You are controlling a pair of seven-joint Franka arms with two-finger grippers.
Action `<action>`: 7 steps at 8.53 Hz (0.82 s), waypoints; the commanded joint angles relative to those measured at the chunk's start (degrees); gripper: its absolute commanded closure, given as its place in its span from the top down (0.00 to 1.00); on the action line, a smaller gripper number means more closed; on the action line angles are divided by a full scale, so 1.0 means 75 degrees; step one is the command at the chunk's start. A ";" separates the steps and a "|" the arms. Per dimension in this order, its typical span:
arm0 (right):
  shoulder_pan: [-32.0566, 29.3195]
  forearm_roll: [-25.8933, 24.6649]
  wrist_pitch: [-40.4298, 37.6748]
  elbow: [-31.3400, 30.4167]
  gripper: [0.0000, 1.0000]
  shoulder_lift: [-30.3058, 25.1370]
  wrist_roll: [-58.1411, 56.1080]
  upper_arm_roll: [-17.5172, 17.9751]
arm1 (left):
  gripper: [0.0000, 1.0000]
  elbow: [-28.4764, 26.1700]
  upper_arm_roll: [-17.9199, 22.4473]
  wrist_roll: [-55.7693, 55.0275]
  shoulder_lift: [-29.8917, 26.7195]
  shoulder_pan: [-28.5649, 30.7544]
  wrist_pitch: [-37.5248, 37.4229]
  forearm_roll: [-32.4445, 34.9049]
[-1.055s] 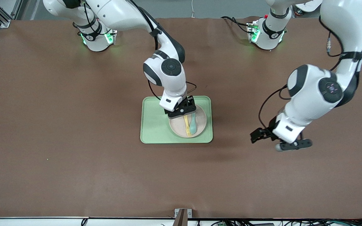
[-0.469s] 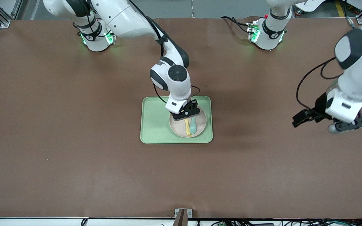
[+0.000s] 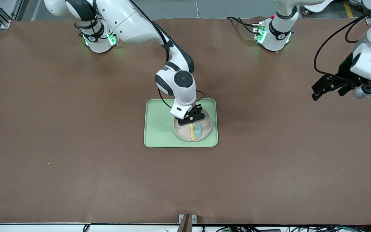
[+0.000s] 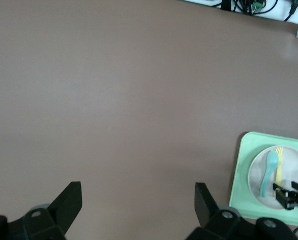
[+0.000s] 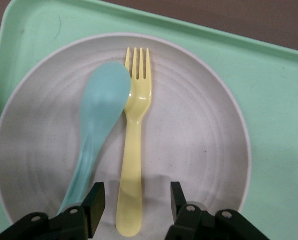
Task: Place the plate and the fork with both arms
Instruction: 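Grasp the yellow fork with the right gripper while the left gripper withdraws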
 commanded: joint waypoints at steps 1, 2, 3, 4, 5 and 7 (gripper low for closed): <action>0.0076 -0.0124 0.0000 0.0251 0.57 0.0217 0.0206 -0.0057 | 0.99 0.0120 0.0311 0.0975 -0.0212 -0.0039 -0.0553 -0.0129; 0.0088 -0.0124 0.0000 0.0251 0.55 0.0228 0.0311 -0.0057 | 1.00 0.0377 0.0325 0.1469 -0.0096 -0.0004 -0.0626 -0.0153; 0.0180 -0.0135 0.0000 0.0263 0.52 0.0263 0.0521 -0.0057 | 1.00 0.0496 0.0336 0.1834 -0.0048 0.0042 -0.0650 -0.0153; 0.0181 -0.0124 0.0000 0.0263 0.40 0.0275 0.0546 -0.0057 | 0.99 0.0590 0.0337 0.1733 -0.0036 0.0043 -0.0685 -0.0072; 0.0181 -0.0124 0.0000 0.0263 0.25 0.0299 0.0558 -0.0057 | 1.00 0.0661 0.0325 0.1859 -0.0036 0.0089 -0.0743 -0.0048; 0.0181 -0.0112 -0.0012 0.0275 0.05 0.0287 0.0929 -0.0057 | 1.00 0.0872 0.0325 0.2012 -0.0117 0.0102 -0.1654 -0.0047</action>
